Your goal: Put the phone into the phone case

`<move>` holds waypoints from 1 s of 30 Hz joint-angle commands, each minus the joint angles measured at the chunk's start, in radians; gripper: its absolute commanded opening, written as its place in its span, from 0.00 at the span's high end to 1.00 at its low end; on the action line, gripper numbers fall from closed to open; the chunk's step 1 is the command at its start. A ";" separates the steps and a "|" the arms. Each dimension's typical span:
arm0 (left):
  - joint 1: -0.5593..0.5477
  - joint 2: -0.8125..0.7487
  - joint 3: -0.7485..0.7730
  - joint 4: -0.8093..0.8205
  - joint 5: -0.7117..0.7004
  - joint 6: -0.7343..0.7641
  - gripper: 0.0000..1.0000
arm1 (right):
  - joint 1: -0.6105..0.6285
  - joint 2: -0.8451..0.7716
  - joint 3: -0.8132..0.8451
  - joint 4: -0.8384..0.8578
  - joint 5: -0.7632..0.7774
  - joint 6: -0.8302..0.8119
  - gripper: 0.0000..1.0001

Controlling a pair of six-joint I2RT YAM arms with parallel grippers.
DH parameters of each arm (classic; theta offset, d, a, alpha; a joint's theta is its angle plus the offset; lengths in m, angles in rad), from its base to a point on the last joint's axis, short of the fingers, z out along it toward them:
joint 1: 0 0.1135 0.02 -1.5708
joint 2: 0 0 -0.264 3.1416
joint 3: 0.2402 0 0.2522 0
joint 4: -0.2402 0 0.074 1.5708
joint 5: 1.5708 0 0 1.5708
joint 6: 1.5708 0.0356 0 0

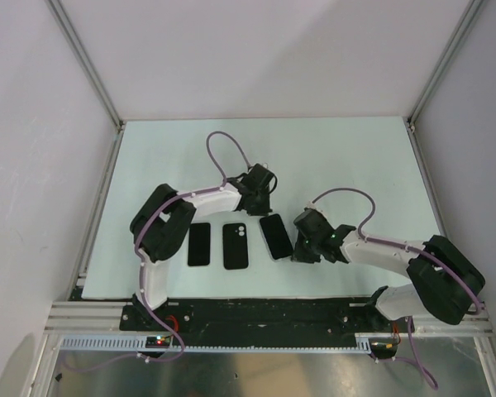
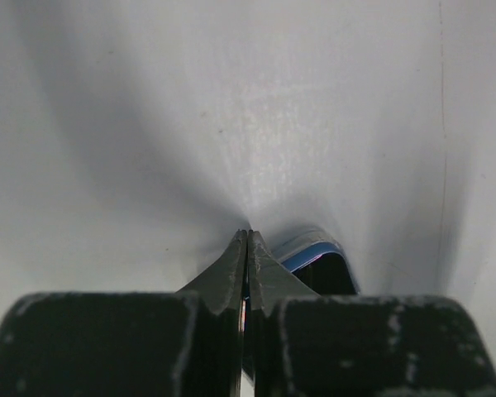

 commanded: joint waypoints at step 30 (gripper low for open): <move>-0.154 -0.469 -0.356 -0.054 -0.110 -0.192 0.80 | -0.348 0.079 0.199 -0.060 -0.042 -0.216 0.91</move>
